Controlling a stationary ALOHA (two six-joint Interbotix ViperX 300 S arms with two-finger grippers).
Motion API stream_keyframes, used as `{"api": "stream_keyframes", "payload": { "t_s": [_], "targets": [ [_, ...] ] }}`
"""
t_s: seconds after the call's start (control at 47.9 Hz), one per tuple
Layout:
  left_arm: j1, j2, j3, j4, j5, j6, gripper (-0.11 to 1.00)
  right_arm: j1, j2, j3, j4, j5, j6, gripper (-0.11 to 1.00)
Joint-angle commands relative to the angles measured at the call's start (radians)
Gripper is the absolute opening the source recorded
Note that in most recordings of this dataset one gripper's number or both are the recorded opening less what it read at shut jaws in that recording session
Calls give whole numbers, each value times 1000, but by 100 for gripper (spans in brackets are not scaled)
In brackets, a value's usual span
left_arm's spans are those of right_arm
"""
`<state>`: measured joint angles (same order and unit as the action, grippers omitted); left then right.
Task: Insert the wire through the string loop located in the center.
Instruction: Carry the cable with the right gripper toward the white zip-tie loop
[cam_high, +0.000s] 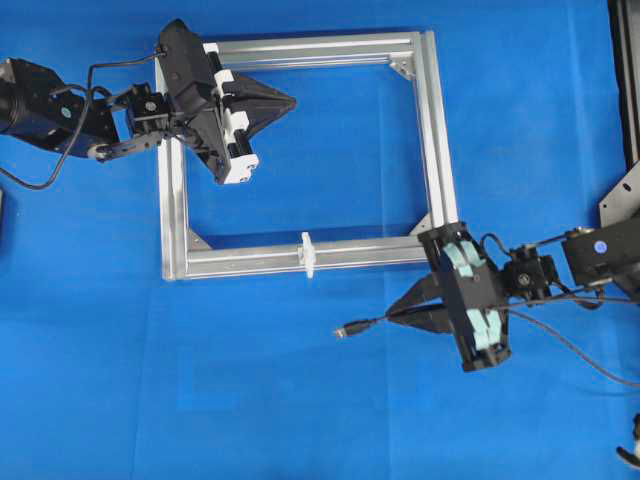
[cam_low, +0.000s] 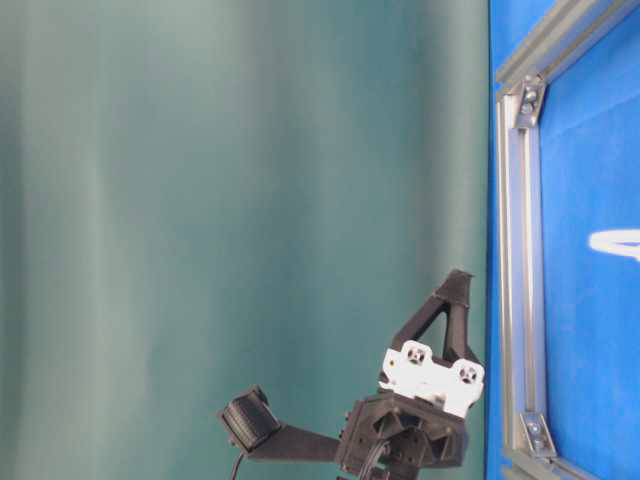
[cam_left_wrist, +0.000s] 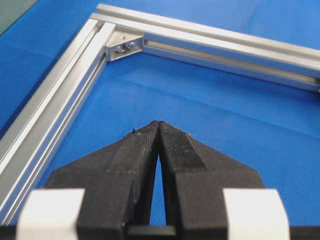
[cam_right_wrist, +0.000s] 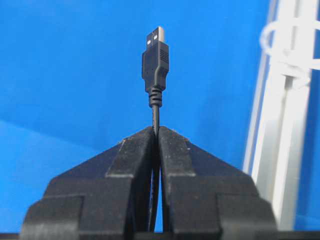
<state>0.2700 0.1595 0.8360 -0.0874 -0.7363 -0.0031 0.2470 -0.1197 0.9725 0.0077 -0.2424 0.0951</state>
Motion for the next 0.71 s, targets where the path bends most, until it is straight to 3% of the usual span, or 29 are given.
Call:
{"api": "stream_keyframes", "payload": {
  "t_s": [0.0,0.313,0.689],
  "targets": [
    [-2,-32,-9,3,-5,-2,0,-32,-6,-21,3,-9,0,-2],
    [-9,-34,-8,3,-5,-2,0,-173,-2,-25,3,-5,0,-2],
    [-12,-34,-8,3,-5,-3,0,-216,35,-43,3,-9,0,-2]
  ]
}}
